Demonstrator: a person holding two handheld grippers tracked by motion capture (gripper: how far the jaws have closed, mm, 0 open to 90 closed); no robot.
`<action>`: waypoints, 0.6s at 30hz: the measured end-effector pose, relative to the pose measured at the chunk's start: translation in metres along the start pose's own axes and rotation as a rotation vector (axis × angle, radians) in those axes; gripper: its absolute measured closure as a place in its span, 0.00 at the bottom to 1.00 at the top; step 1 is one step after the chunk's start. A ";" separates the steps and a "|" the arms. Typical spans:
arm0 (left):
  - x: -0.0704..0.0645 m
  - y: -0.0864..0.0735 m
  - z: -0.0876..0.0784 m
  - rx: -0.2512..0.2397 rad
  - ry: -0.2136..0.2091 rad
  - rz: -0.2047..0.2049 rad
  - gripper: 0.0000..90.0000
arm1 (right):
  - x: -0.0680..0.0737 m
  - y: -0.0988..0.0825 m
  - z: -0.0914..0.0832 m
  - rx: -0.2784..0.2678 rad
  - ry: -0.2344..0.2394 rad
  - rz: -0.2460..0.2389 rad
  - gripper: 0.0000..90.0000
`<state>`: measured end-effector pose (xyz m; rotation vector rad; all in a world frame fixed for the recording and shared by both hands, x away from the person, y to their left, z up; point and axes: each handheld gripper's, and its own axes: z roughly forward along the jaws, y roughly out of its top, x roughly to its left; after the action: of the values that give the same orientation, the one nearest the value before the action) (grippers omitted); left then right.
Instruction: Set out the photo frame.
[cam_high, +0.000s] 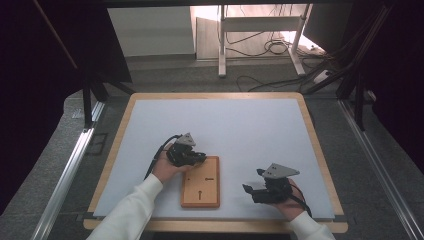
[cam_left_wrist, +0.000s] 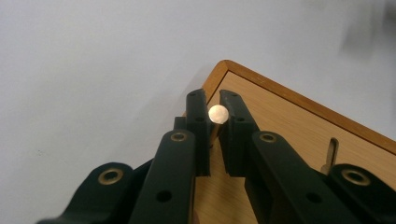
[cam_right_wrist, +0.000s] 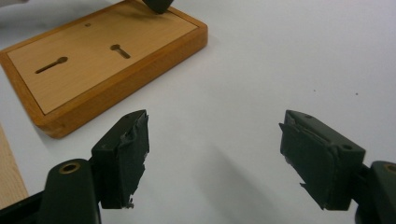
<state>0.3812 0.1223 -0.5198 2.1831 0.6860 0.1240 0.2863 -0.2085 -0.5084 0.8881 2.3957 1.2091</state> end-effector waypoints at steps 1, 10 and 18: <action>0.001 0.000 0.000 0.002 -0.004 -0.001 0.93 | 0.001 0.000 0.000 -0.007 0.003 -0.004 0.26; 0.005 0.001 0.000 0.014 -0.045 -0.023 0.92 | 0.016 0.006 0.001 -0.023 0.007 -0.092 0.26; 0.007 0.003 0.000 0.024 -0.053 -0.025 0.92 | 0.033 0.010 0.010 0.011 0.022 -0.173 0.25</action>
<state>0.3882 0.1242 -0.5186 2.1925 0.6873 0.0447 0.2705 -0.1767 -0.5065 0.6576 2.4406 1.1463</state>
